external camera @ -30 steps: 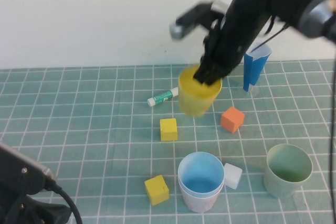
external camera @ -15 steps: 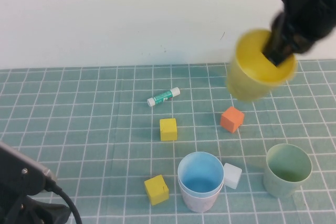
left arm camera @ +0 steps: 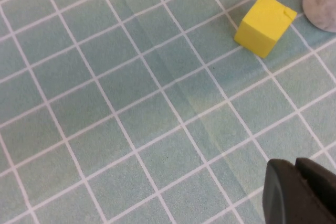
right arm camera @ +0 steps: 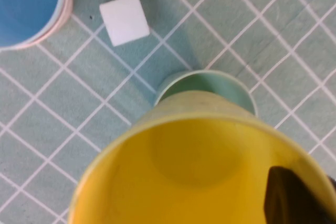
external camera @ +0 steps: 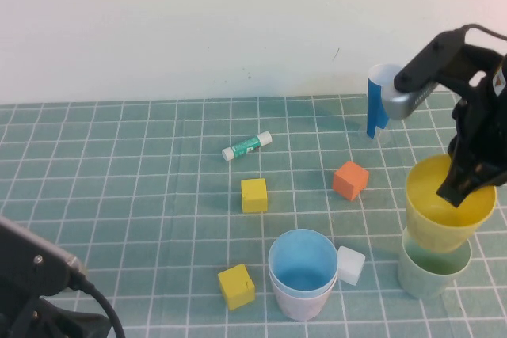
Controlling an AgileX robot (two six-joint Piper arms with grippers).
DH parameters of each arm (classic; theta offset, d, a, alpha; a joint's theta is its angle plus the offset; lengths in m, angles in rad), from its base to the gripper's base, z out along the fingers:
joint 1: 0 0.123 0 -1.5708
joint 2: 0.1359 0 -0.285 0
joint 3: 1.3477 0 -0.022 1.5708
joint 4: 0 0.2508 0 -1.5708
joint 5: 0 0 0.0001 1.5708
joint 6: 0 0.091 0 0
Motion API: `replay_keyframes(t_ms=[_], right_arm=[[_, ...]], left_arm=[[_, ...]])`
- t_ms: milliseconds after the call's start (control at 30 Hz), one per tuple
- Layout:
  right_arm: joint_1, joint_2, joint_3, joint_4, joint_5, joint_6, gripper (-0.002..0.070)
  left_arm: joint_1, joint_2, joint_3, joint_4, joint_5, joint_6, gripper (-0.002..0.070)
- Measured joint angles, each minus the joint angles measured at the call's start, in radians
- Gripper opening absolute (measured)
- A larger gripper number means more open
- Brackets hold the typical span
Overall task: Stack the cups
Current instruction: Place the yellow cup on the green cup
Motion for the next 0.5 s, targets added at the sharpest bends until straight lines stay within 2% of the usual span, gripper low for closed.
replay_keyframes(t_ms=[267,500], right_arm=[[-0.008,0.000,0.053,0.012,-0.027,0.022,0.0016],[-0.098,0.002,0.083,0.077,-0.084,0.022,0.0016]], left_arm=[[0.000,0.000,0.000,-0.007,0.039,0.000,0.0000],[0.000,0.000,0.000,-0.012,0.041,0.000,-0.0001]])
